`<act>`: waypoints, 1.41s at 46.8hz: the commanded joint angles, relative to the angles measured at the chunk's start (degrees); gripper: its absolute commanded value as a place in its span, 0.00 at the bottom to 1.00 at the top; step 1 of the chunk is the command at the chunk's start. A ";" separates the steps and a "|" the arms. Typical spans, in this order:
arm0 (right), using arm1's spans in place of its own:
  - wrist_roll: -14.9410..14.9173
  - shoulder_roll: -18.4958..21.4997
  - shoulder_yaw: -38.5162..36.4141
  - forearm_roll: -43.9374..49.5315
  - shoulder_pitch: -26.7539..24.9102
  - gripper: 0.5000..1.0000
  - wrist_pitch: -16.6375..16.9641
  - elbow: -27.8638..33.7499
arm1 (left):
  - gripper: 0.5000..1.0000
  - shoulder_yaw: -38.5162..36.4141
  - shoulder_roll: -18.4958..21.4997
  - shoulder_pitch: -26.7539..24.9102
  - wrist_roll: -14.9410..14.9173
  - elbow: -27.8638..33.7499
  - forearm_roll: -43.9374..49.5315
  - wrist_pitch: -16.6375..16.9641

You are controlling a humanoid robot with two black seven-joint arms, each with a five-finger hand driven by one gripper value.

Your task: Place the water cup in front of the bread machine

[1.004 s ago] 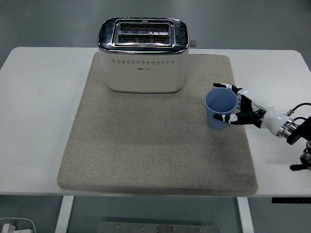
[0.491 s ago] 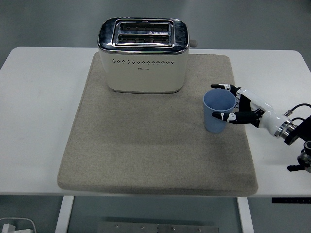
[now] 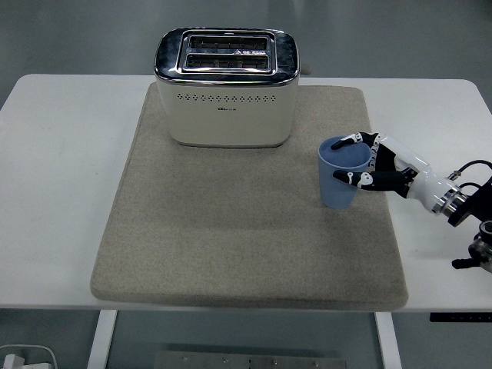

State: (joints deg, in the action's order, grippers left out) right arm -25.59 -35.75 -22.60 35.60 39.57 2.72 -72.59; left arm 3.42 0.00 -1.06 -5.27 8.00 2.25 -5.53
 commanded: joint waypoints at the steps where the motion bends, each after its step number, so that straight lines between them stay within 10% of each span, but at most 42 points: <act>1: 0.01 0.32 -0.16 0.00 0.24 0.14 -0.08 -0.62 | 1.00 -0.08 0.00 0.01 0.00 0.00 -0.05 0.08; 66: 0.72 15.09 1.95 1.32 4.81 0.25 -6.94 -1.76 | 1.00 -0.08 0.00 0.01 0.00 0.00 0.04 -0.01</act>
State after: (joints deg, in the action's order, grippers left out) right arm -24.90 -21.62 -21.51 36.77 44.13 -3.62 -74.40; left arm 3.39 0.00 -1.05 -5.28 8.01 2.25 -5.54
